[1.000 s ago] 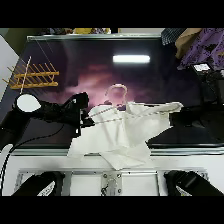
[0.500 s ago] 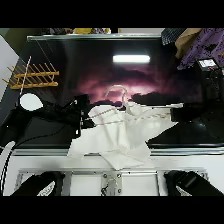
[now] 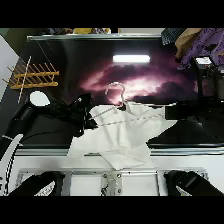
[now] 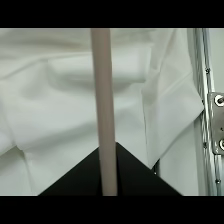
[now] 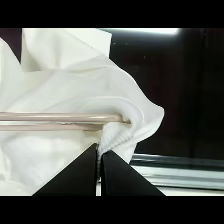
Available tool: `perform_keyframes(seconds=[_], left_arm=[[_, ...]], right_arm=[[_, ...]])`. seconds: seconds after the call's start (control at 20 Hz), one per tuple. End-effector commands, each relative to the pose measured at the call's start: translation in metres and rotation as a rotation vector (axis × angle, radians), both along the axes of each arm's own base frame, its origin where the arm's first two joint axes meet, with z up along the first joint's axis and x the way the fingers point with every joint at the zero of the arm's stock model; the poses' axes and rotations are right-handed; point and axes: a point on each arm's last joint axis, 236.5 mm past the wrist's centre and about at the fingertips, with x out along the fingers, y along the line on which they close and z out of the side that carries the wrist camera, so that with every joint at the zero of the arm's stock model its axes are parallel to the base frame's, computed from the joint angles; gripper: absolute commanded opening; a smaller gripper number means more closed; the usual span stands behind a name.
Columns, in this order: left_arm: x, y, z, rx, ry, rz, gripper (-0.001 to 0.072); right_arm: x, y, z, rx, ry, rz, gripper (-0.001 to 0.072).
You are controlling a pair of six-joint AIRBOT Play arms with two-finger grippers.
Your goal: Fold the clothes and pants, and hang the long-sleeved shirts on hangers.
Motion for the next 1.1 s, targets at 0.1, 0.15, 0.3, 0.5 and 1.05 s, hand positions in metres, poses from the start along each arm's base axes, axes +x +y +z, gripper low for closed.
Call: perform_keyframes(seconds=[0.1,0.15,0.3,0.5,1.05], left_arm=[[0.0,-0.003,-0.002,-0.018,-0.004,-0.023,0.0025],[0.0,-0.003,-0.001,-0.019,-0.003,-0.023,0.0024],[-0.001,-0.003,-0.002,-0.018,0.001,-0.028,0.0024],[-0.001,-0.003,-0.001,-0.018,0.001,-0.028,0.0024],[-0.001,-0.003,-0.002,-0.018,0.0,-0.028,0.0025]], right_arm=[[0.017,0.017,0.011,0.06,-0.087,0.035,0.0021],[0.019,0.009,0.012,0.033,-0.095,0.016,0.0022],[0.015,-0.025,0.01,-0.075,-0.075,-0.086,0.0021],[0.001,-0.061,0.009,-0.2,-0.029,-0.18,0.0021],[0.007,-0.023,0.005,-0.068,-0.034,-0.08,0.0021]])
